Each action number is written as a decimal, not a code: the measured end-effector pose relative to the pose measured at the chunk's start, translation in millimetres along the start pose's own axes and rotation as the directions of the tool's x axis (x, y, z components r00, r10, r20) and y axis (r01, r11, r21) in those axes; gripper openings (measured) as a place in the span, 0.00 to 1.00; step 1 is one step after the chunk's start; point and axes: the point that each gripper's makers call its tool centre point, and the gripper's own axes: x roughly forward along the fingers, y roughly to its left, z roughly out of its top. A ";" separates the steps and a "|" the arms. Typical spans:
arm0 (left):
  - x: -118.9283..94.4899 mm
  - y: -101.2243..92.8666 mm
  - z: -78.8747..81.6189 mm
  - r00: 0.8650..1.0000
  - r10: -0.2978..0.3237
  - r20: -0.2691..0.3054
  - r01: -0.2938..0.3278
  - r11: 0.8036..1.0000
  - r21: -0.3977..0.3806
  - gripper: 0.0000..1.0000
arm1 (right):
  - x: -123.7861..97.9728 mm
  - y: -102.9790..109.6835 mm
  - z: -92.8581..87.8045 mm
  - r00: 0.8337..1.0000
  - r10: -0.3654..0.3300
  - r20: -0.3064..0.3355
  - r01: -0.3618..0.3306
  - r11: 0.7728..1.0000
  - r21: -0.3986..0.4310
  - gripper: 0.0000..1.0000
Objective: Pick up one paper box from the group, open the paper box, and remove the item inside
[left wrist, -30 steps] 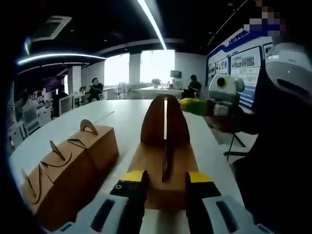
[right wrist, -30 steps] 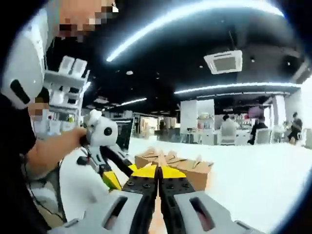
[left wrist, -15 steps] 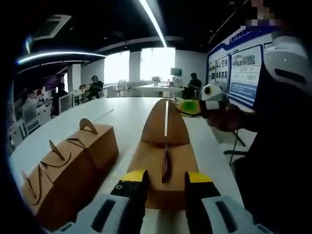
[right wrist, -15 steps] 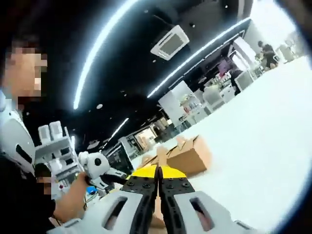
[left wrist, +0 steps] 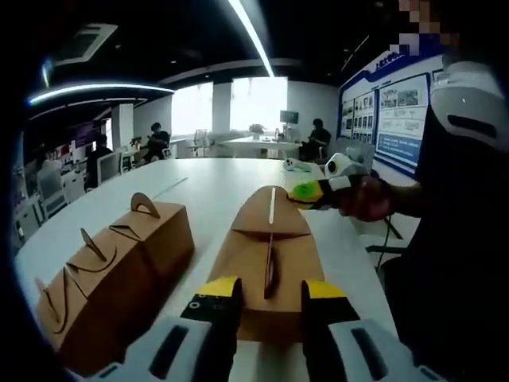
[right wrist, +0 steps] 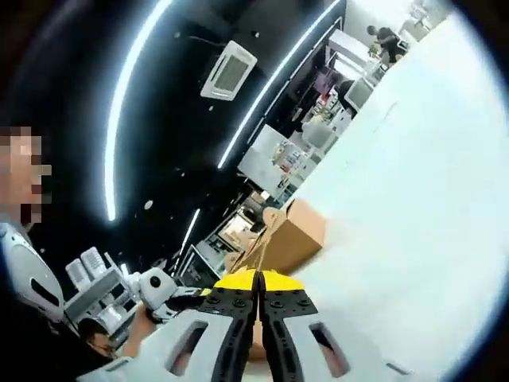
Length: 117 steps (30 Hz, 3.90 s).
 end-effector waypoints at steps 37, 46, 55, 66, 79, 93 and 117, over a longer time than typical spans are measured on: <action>3.1 -1.9 0.2 1.000 -0.012 -0.007 0.012 1.000 0.008 0.30 | 8.0 23.4 10.3 1.000 -0.018 -0.007 0.016 0.973 -0.229 0.21; 3.1 -2.0 0.6 1.000 -0.006 -0.006 0.006 1.000 0.010 0.30 | 13.9 75.3 47.5 0.998 0.031 0.062 0.024 0.686 -0.727 0.29; 3.1 -1.4 1.2 1.000 -0.003 0.004 0.003 1.000 0.008 0.30 | 51.1 100.7 4.1 0.992 0.025 -0.124 -0.124 0.357 -0.926 0.20; 2.7 -0.7 1.3 1.000 0.001 0.017 -0.001 1.000 0.006 0.30 | 63.3 63.0 -6.1 0.987 -0.082 -0.139 -0.096 0.395 -0.914 0.12; 6.7 -0.8 2.4 1.000 0.010 0.028 -0.010 1.000 0.008 0.28 | 55.6 26.7 -24.1 0.977 -0.142 -0.159 -0.060 0.530 -0.846 0.03; 14.2 -2.5 3.9 0.999 -0.013 0.045 0.013 1.000 -0.001 0.26 | 52.1 3.1 -47.8 0.967 -0.170 -0.191 -0.055 0.592 -0.804 0.03; 21.6 -3.9 5.6 0.997 -0.030 0.075 0.031 0.999 -0.011 0.26 | 54.6 0.2 -68.6 0.953 -0.154 -0.261 -0.111 0.622 -0.775 0.03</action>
